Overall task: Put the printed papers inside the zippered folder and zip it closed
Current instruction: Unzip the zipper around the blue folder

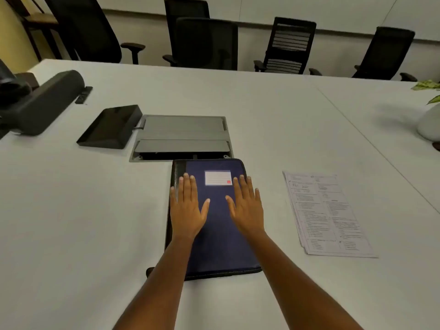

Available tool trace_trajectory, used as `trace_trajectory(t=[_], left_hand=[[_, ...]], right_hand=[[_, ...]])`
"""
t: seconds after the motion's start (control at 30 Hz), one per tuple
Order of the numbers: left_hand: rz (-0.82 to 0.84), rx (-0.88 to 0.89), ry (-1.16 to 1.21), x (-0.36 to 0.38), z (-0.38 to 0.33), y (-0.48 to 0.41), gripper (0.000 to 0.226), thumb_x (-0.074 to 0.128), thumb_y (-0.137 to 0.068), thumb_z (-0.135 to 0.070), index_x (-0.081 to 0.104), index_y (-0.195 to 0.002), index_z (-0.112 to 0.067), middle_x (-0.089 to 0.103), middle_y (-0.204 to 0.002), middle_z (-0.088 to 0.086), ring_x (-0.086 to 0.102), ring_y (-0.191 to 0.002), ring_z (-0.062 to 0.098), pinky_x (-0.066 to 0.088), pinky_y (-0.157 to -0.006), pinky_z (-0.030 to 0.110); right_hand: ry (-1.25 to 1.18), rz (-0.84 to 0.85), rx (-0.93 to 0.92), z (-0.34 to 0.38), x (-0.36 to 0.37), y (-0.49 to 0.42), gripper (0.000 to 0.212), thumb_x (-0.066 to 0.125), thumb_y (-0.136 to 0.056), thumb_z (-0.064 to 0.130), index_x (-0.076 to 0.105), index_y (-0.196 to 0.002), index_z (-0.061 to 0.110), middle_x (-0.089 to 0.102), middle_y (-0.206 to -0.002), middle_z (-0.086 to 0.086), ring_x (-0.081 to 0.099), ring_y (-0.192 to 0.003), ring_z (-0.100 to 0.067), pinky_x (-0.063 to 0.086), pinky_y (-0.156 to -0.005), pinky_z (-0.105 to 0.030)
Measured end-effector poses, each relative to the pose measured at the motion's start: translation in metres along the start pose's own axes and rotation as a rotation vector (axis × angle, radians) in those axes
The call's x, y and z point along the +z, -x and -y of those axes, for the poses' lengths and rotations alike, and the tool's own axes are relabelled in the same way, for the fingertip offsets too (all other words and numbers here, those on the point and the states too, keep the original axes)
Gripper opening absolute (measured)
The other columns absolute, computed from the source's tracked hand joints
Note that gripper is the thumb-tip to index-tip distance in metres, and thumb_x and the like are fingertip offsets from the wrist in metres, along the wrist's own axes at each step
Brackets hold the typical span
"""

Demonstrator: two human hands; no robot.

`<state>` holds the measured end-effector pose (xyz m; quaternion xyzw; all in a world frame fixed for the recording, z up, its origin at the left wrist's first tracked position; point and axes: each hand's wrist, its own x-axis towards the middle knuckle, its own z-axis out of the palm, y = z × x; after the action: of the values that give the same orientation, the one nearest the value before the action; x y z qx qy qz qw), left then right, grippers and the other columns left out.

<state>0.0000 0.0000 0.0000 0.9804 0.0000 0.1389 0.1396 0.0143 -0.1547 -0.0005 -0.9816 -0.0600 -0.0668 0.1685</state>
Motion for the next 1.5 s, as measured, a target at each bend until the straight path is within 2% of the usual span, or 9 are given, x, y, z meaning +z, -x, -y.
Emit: trace_trajectory(t=[0.17, 0.37, 0.67, 0.73, 0.83, 0.97, 1.03, 1.17, 1.5], left_hand=[[0.175, -0.038, 0.015, 0.030, 0.007, 0.012, 0.073, 0.038, -0.094, -0.046, 0.002, -0.146, -0.010, 0.000, -0.157, 0.013, -0.001, -0.145, 0.031, 0.000, -0.119, 0.042], [0.350, -0.027, -0.017, 0.058, 0.009, 0.019, 0.071, 0.026, -0.096, -0.050, -0.010, -0.145, -0.014, -0.008, -0.158, 0.009, -0.008, -0.146, 0.024, -0.005, -0.119, 0.039], [0.399, -0.044, 0.025, 0.074, 0.009, 0.021, 0.070, 0.031, -0.096, -0.047, -0.002, -0.146, -0.012, 0.000, -0.158, 0.010, -0.002, -0.146, 0.026, -0.007, -0.118, 0.040], [0.372, -0.044, 0.046, 0.070, 0.007, 0.020, 0.069, 0.042, -0.094, -0.044, 0.013, -0.146, -0.010, 0.015, -0.156, 0.013, 0.011, -0.144, 0.031, 0.002, -0.117, 0.044], [0.323, -0.034, -0.011, 0.067, 0.005, 0.020, 0.061, 0.048, -0.086, -0.043, 0.047, -0.132, -0.003, 0.049, -0.138, 0.018, 0.047, -0.128, 0.034, 0.035, -0.104, 0.051], [0.337, -0.059, -0.019, 0.063, 0.003, 0.016, 0.061, 0.036, -0.084, -0.043, 0.055, -0.125, -0.002, 0.057, -0.130, 0.019, 0.055, -0.120, 0.033, 0.045, -0.096, 0.051], [0.322, -0.085, -0.008, 0.066, 0.005, 0.010, 0.060, 0.034, -0.087, -0.042, 0.051, -0.129, -0.002, 0.053, -0.135, 0.020, 0.051, -0.124, 0.034, 0.041, -0.099, 0.052], [0.298, -0.147, 0.079, 0.071, 0.015, -0.013, 0.062, 0.042, -0.095, -0.038, 0.020, -0.145, -0.008, 0.018, -0.154, 0.017, 0.015, -0.143, 0.033, 0.010, -0.117, 0.048], [0.272, -0.146, -0.036, 0.082, 0.044, -0.082, 0.061, 0.027, -0.098, -0.041, 0.005, -0.148, -0.014, 0.003, -0.158, 0.012, 0.000, -0.146, 0.026, 0.002, -0.119, 0.042]], right_hand=[[-0.008, 0.120, 0.044, -0.009, 0.026, 0.009, 0.058, 0.032, -0.097, 0.037, 0.005, -0.144, 0.016, 0.005, -0.156, -0.008, -0.002, -0.144, -0.024, 0.002, -0.118, -0.039], [-0.007, 0.225, 0.049, -0.019, 0.053, 0.015, 0.058, 0.030, -0.098, 0.038, 0.004, -0.144, 0.016, 0.005, -0.156, -0.009, -0.002, -0.144, -0.024, 0.001, -0.118, -0.039], [-0.003, 0.290, 0.058, -0.018, 0.073, 0.017, 0.058, 0.028, -0.097, 0.040, 0.004, -0.144, 0.017, 0.005, -0.156, -0.009, 0.000, -0.144, -0.025, -0.001, -0.117, -0.043], [0.003, 0.288, 0.054, -0.018, 0.075, 0.017, 0.058, 0.028, -0.097, 0.041, 0.003, -0.144, 0.017, 0.005, -0.156, -0.008, 0.000, -0.144, -0.024, -0.001, -0.117, -0.043], [-0.020, 0.272, 0.053, -0.019, 0.076, 0.017, 0.058, 0.030, -0.097, 0.040, 0.006, -0.144, 0.017, 0.007, -0.156, -0.008, 0.002, -0.144, -0.025, -0.002, -0.117, -0.042], [-0.061, 0.228, 0.053, -0.018, 0.077, 0.013, 0.056, 0.036, -0.096, 0.036, 0.015, -0.144, 0.015, 0.014, -0.155, -0.010, 0.007, -0.144, -0.026, 0.000, -0.116, -0.041], [-0.101, 0.189, 0.058, -0.016, 0.077, 0.006, 0.053, 0.041, -0.096, 0.031, 0.023, -0.142, 0.012, 0.021, -0.153, -0.012, 0.012, -0.143, -0.027, 0.003, -0.116, -0.042], [-0.151, 0.135, 0.038, -0.011, 0.076, -0.021, 0.045, 0.042, -0.096, 0.022, 0.032, -0.138, 0.008, 0.031, -0.149, -0.015, 0.019, -0.141, -0.028, 0.007, -0.116, -0.043], [-0.081, 0.153, -0.221, 0.011, 0.078, -0.117, 0.035, 0.039, -0.095, 0.010, 0.045, -0.128, 0.003, 0.047, -0.138, -0.017, 0.029, -0.137, -0.032, 0.012, -0.116, -0.048]])
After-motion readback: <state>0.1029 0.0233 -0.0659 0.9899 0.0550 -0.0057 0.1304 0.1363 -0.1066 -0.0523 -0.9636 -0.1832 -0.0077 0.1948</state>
